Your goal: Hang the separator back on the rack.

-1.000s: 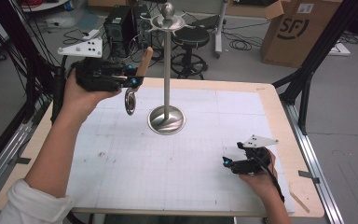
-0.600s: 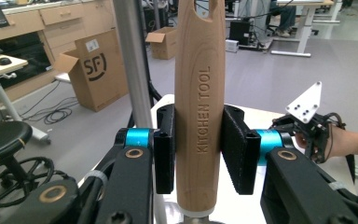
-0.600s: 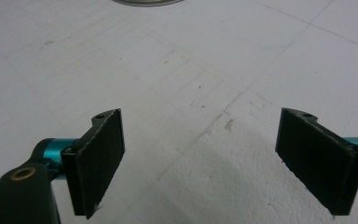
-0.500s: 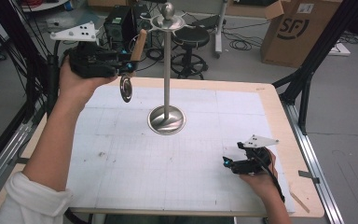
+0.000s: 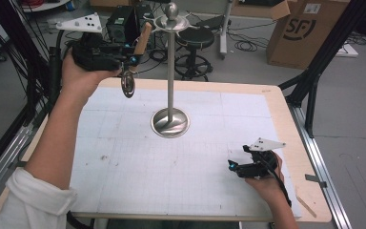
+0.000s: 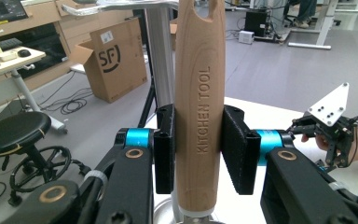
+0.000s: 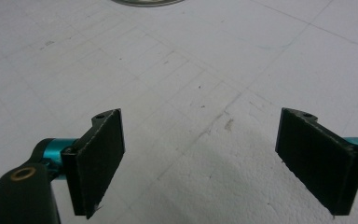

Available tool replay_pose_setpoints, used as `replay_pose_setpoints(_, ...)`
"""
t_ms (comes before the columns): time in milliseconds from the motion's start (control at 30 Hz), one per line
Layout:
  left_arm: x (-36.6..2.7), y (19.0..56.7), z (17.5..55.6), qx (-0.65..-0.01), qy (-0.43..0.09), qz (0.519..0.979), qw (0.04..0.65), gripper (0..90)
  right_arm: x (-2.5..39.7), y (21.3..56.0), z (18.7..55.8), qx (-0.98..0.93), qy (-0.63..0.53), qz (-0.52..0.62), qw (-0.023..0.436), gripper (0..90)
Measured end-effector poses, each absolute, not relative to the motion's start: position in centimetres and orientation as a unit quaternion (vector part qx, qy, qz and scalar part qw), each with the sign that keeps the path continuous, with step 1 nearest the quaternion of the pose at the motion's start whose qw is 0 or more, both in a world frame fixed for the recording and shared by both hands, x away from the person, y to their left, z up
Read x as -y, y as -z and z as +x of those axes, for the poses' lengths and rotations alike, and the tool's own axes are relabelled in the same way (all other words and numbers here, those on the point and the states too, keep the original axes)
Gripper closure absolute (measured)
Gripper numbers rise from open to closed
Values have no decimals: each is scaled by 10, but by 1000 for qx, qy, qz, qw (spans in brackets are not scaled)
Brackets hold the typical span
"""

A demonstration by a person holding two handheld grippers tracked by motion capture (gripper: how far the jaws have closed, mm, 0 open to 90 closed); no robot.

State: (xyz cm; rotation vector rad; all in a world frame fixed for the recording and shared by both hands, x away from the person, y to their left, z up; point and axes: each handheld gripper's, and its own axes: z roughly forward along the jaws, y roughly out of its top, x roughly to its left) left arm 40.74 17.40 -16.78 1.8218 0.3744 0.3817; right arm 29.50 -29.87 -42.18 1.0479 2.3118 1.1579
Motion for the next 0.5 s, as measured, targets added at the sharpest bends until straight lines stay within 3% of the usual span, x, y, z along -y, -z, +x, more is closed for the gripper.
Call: replay_pose_setpoints(500, -165, 172, 414, -171, -164, 785, 573, 677, 300, 421, 294, -815, -411, 371, 174, 141)
